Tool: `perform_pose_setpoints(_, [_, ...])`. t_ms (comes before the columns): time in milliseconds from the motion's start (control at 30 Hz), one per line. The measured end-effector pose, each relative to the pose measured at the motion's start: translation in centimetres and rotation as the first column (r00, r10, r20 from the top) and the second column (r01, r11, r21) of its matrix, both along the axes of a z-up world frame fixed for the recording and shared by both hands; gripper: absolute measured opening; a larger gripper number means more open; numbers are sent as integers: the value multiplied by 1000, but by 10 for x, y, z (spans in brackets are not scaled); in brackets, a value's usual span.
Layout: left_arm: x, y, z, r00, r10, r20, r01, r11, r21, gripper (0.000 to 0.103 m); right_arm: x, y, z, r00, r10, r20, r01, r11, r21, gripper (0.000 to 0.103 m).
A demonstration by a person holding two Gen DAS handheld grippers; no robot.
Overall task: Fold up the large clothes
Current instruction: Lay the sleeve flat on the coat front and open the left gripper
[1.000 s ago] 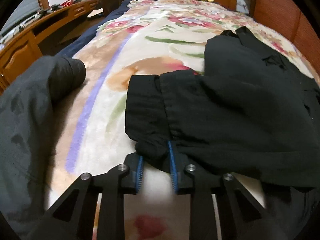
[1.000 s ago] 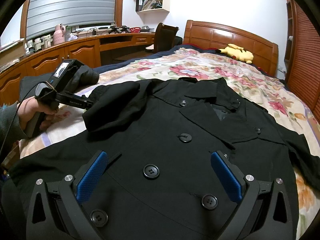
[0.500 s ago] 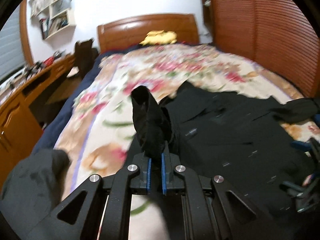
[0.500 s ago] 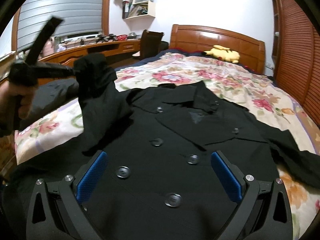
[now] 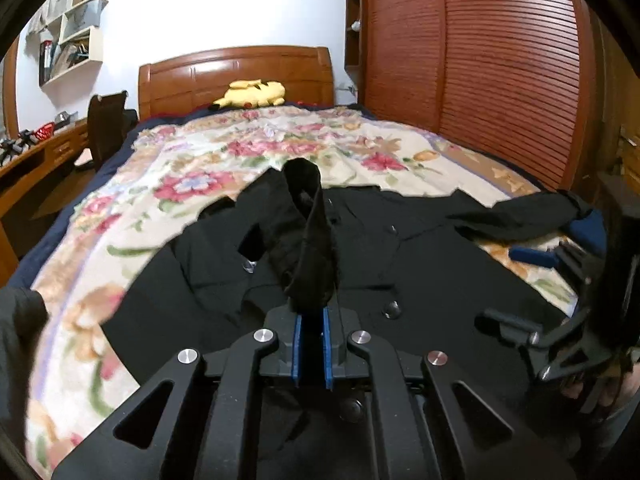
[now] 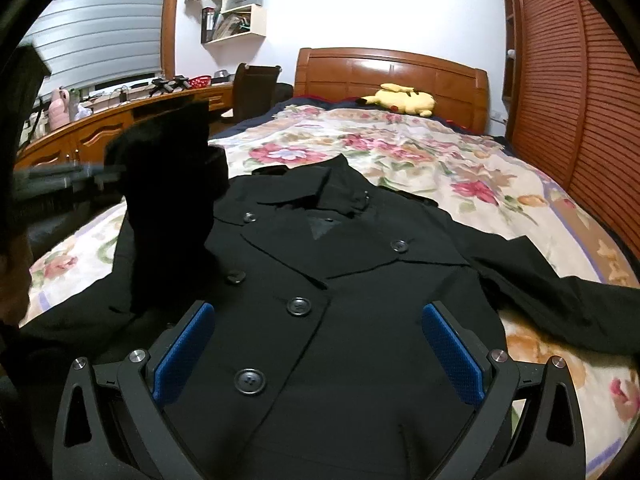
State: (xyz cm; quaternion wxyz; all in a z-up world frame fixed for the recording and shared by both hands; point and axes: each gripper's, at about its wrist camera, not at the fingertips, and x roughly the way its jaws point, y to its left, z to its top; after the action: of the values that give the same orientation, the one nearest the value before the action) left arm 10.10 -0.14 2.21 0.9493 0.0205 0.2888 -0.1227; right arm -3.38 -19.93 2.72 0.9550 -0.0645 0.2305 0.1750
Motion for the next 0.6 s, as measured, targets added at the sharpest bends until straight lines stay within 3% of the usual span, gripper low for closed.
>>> perform_pose_setpoints(100, [-7,0,-8,1000,13,6,-13,1000,5,9,-5,5,1,1000,-7,1,7,1000,-1,103])
perform_pose_setpoints(167, [-10,0,-10,1000,16,5,-16,1000,-4,15,-8,1,3,1000,-10,7,10,1000,2,103])
perform_pose_setpoints(233, [-19,1,-11,1000,12,14,-12,1000,-10,39,-9,1,2,1000,-18,4,17,1000,7,103])
perform_pose_setpoints(400, [-32,12,-15,999,38,38,-37,999,-27,81,-8,-3,3,1000,-26,2,26,999,34,103])
perform_pose_setpoints(600, [-38,27,-19,998,49,44,-50,999,2,83,1,-6,3,1000,-23,11,23,998,61,103])
